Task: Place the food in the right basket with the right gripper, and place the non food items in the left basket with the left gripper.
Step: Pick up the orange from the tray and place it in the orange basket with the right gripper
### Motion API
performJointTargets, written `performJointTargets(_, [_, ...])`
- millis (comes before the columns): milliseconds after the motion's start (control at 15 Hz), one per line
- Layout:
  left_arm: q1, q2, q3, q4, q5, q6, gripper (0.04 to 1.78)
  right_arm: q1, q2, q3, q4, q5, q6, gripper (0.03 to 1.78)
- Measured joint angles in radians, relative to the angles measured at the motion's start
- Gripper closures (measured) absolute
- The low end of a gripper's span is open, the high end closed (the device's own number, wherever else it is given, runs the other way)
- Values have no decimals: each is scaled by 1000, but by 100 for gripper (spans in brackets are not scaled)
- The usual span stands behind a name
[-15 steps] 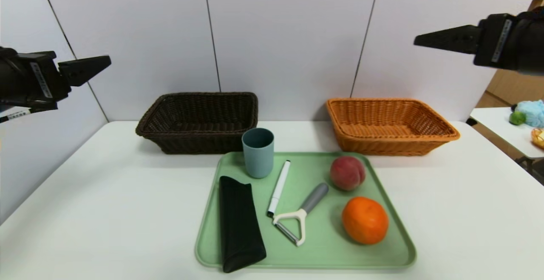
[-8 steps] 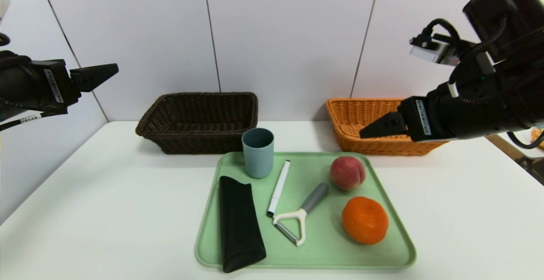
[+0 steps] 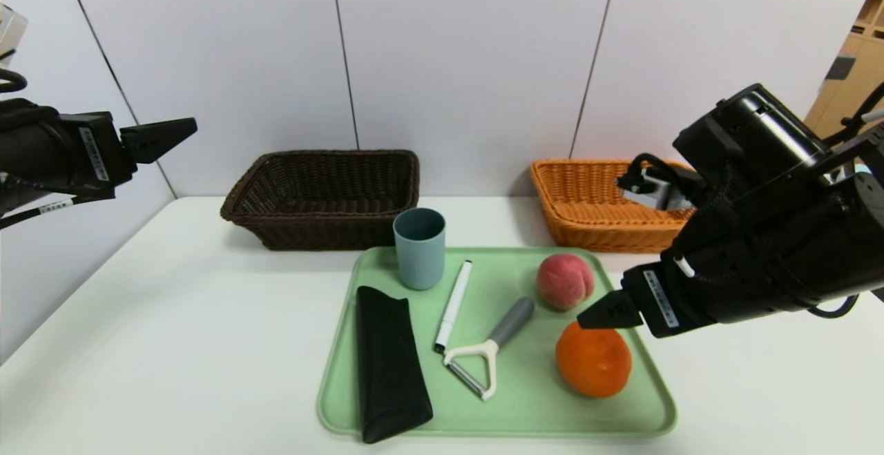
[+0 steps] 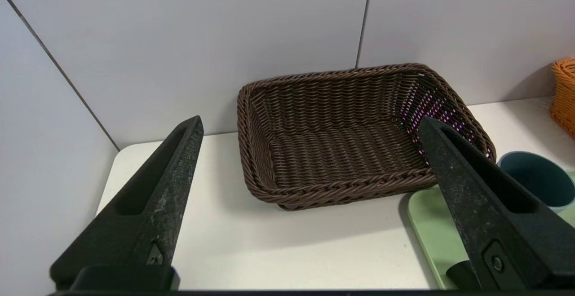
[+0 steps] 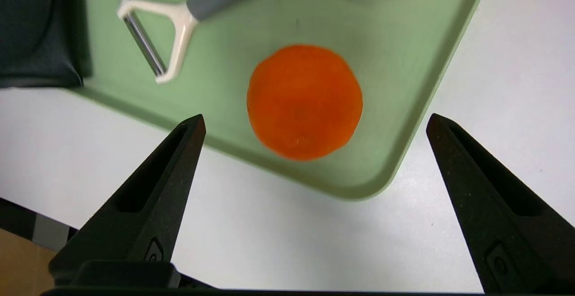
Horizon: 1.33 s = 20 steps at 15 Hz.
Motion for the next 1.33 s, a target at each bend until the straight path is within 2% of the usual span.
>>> performJointTargets(467, [0, -10, 74, -96, -1, -16, 13, 34, -3, 183, -166, 0, 1, 11])
performJointTargets(867, [0, -12, 81, -98, -2, -16, 13, 43, 57, 243, -272, -2, -1, 11])
performJointTargets(1333, [0, -20, 86, -97, -2, -15, 13, 41, 111, 268, -316, -20, 1, 11])
